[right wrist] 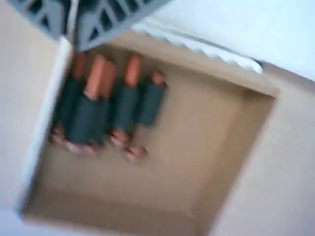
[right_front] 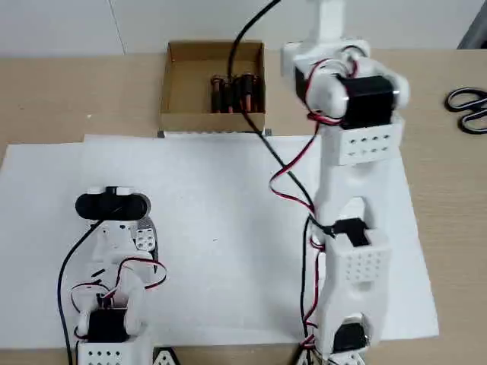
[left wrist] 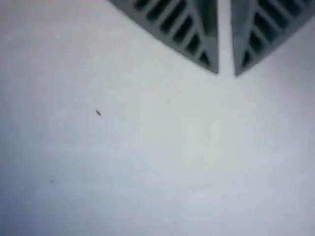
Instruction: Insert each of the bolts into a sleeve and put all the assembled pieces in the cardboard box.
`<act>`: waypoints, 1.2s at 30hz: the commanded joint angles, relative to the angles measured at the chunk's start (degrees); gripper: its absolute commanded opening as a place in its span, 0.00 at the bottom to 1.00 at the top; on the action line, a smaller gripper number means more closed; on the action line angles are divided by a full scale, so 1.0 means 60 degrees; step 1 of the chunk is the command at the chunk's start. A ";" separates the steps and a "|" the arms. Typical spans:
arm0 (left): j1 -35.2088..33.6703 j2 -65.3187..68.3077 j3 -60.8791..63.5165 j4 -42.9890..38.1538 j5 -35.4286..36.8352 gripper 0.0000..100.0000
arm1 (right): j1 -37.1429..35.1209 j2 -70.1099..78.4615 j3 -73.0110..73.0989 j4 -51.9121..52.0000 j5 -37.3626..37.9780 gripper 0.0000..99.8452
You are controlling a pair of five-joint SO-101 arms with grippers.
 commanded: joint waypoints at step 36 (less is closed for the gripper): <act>0.0029 -0.0103 -0.0037 0.0015 0.0029 0.01 | 0.0447 -1.8308 2.6579 -0.5810 -0.0059 0.00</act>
